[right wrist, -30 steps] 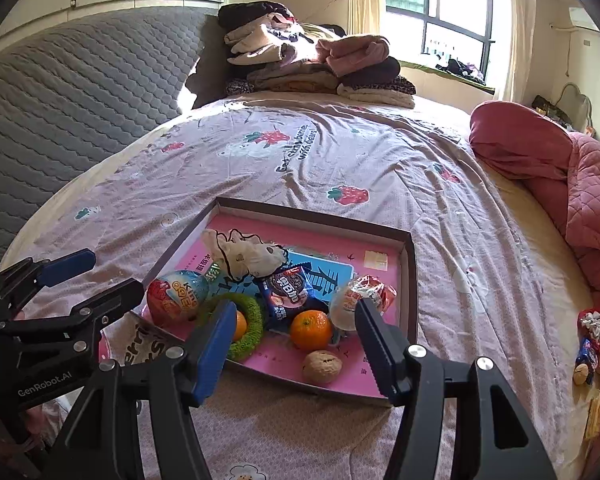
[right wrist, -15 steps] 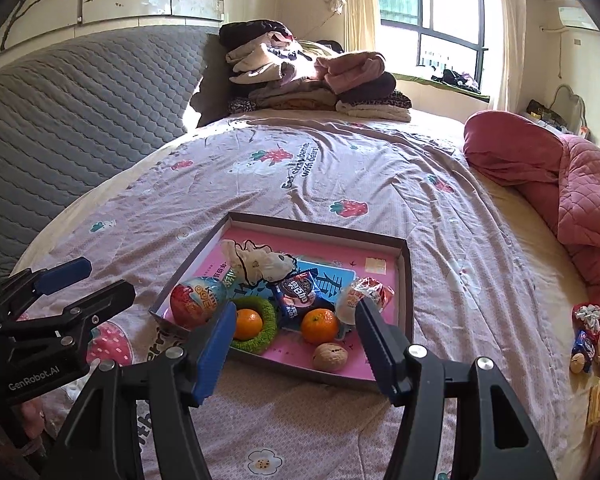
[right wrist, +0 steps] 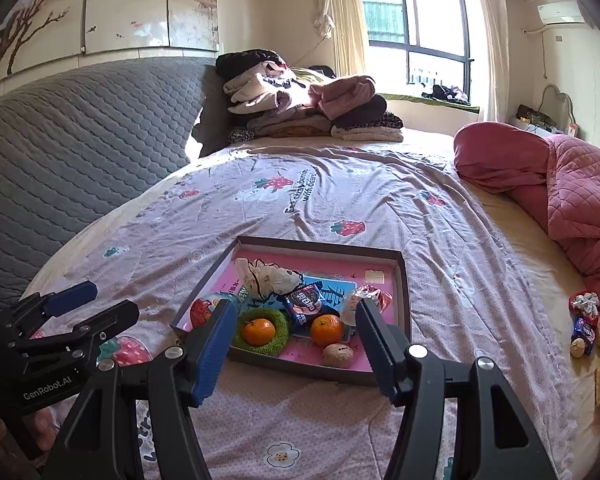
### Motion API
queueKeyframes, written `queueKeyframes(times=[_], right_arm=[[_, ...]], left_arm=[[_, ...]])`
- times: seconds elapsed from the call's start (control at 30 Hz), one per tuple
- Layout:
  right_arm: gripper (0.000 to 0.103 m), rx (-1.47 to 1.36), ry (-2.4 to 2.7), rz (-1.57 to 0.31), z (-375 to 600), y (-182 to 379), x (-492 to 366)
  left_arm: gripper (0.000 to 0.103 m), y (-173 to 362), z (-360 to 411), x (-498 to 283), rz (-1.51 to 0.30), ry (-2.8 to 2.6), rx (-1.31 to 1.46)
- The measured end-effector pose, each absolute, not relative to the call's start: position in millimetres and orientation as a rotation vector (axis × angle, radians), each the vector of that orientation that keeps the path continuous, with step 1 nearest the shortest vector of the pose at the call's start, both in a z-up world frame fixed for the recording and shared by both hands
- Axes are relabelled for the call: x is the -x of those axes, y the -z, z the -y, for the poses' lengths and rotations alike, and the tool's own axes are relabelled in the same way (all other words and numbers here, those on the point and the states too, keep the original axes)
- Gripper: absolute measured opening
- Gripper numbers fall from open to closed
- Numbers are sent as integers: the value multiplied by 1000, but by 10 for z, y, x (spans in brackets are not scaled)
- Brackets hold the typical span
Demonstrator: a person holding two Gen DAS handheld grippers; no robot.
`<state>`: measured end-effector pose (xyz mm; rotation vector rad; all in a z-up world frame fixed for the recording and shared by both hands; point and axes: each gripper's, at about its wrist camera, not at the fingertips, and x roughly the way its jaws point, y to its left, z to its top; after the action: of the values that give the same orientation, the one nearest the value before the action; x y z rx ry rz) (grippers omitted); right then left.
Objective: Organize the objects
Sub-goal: 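Withdraw both open grippers back from the tray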
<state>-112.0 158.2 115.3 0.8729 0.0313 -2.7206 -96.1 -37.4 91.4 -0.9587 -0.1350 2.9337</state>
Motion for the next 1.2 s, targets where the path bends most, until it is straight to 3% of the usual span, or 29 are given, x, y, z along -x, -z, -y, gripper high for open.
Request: queueKeyframes(times=[1.2], right_arm=[[64, -915, 2747, 47, -1760, -677, 959]], left_arm=[[74, -421, 224, 864, 36, -2922, 1075]])
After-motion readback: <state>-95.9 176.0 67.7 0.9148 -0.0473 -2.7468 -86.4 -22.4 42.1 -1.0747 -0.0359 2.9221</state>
